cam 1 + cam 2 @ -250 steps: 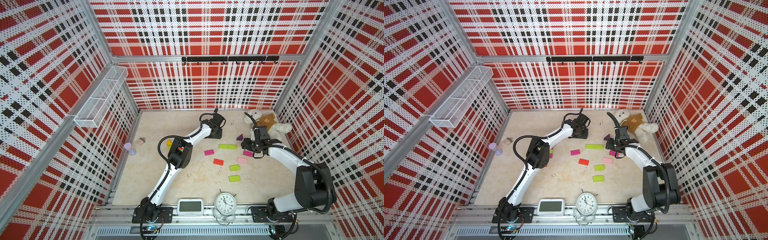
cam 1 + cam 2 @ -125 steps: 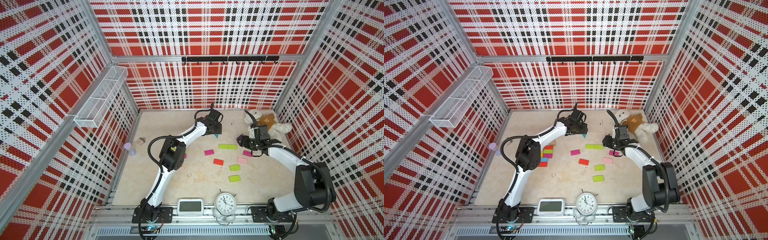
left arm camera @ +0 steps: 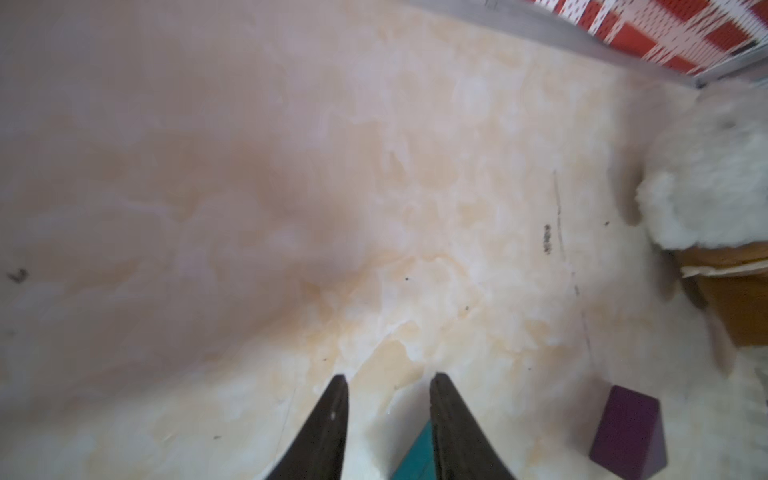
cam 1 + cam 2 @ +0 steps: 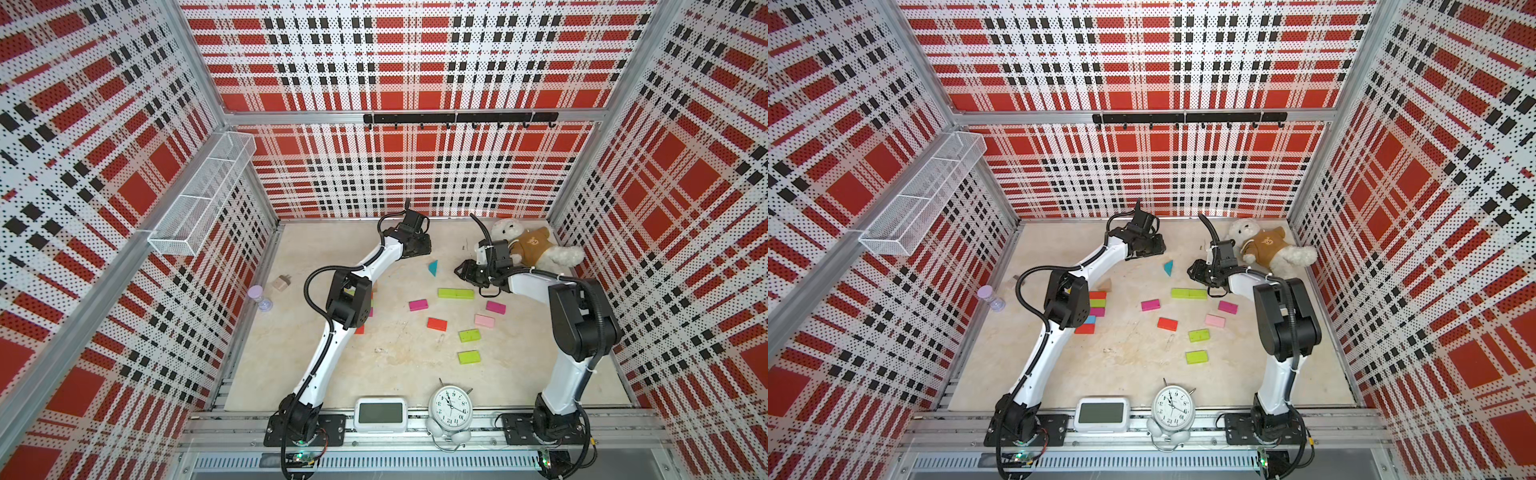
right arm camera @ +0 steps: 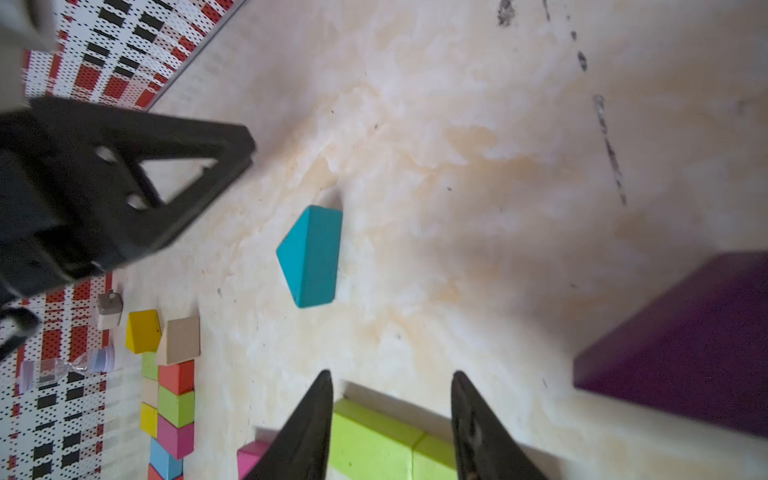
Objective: Assemble a carrot with building blocks
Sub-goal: Assemble the building block at the center of the board.
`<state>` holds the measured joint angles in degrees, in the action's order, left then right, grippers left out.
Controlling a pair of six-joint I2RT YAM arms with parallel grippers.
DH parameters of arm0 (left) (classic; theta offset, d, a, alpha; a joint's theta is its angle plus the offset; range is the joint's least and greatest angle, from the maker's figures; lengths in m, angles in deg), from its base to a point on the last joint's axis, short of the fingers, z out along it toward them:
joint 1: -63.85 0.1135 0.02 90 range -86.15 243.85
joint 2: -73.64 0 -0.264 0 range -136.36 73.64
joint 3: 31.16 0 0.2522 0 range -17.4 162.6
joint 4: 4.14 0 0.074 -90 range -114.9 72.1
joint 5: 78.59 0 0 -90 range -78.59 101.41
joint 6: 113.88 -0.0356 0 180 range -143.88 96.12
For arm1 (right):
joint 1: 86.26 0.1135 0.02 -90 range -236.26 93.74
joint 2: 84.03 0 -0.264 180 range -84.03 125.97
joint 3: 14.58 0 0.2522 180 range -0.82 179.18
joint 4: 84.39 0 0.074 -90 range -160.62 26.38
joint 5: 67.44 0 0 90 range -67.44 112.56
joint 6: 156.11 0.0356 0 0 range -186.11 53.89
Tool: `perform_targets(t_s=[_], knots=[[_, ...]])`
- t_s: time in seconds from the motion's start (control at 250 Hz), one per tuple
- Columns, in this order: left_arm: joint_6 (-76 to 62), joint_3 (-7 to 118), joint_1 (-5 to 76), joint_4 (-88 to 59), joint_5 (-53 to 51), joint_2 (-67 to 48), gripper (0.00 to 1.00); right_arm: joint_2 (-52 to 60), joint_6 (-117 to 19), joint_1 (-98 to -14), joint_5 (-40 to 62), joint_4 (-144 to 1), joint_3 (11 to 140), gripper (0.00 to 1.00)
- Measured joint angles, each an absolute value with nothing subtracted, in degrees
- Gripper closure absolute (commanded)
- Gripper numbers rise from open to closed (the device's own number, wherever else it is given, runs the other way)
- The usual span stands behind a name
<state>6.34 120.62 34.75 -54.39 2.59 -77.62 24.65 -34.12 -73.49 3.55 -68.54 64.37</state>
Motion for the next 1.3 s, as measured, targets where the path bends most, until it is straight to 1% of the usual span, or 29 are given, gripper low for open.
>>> perform_targets(t_s=[0.136,0.376,0.74,1.068,1.237,1.301], knots=[[6.34,120.62,34.55,-55.66,1.32,-79.02,0.64,26.71,-32.81,-73.47,2.98,-70.18,66.88,0.53],[6.25,119.17,33.66,-55.31,1.06,-78.62,0.65,26.75,-32.04,-73.47,2.66,-70.9,67.15,0.52],[6.32,104.73,31.58,-51.63,1.76,-70.3,0.66,24.28,-32.02,-73.47,2.68,-70.9,63.69,0.51],[7.26,95.72,29.22,-48.53,2.4,-65.25,0.66,23.01,-32.39,-73.47,3.16,-71.09,61.09,0.52],[8.48,90.91,29.28,-46.21,2.26,-62.67,0.66,24.1,-34.08,-73.36,4.21,-69.96,63.39,0.54],[8.92,90.41,29.81,-45.32,2.15,-62.49,0.66,25.9,-34.8,-73.33,4.47,-69.89,65.72,0.57]])
